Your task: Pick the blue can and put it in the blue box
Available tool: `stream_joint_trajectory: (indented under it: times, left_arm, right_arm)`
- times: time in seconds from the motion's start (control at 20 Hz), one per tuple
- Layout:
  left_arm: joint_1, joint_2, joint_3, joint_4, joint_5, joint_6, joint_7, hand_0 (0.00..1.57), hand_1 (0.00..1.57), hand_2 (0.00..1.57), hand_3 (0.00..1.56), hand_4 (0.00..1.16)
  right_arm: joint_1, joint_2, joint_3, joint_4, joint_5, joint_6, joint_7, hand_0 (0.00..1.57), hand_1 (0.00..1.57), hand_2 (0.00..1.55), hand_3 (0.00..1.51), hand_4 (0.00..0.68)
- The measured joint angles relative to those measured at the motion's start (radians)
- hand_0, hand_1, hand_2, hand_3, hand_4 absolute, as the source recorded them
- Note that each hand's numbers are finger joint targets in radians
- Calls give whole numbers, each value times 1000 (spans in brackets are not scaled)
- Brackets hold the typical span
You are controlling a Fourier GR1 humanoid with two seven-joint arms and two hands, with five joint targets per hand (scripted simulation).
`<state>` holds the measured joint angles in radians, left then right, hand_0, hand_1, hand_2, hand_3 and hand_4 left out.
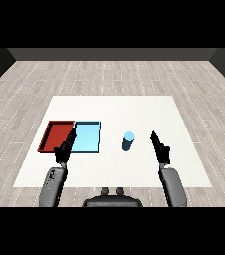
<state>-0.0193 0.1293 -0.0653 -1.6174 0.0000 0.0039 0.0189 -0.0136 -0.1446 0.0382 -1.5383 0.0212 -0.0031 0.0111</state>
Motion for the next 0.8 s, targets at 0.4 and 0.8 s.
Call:
stream_joint_trajectory:
  times: [0.4, 0.8]
  left_arm:
    - [13, -51, 44, 4, 19, 25, -95, 0, 0, 0, 0, 0]
    - [25, -70, 88, 23, 52, 2, -315, 0, 0, 0, 0, 0]
  right_arm:
    - [-57, 110, 64, 24, 2, -66, -42, 0, 0, 0, 0, 0]
    - [-66, 137, 105, 85, -63, -29, -285, 0, 0, 0, 0, 0]
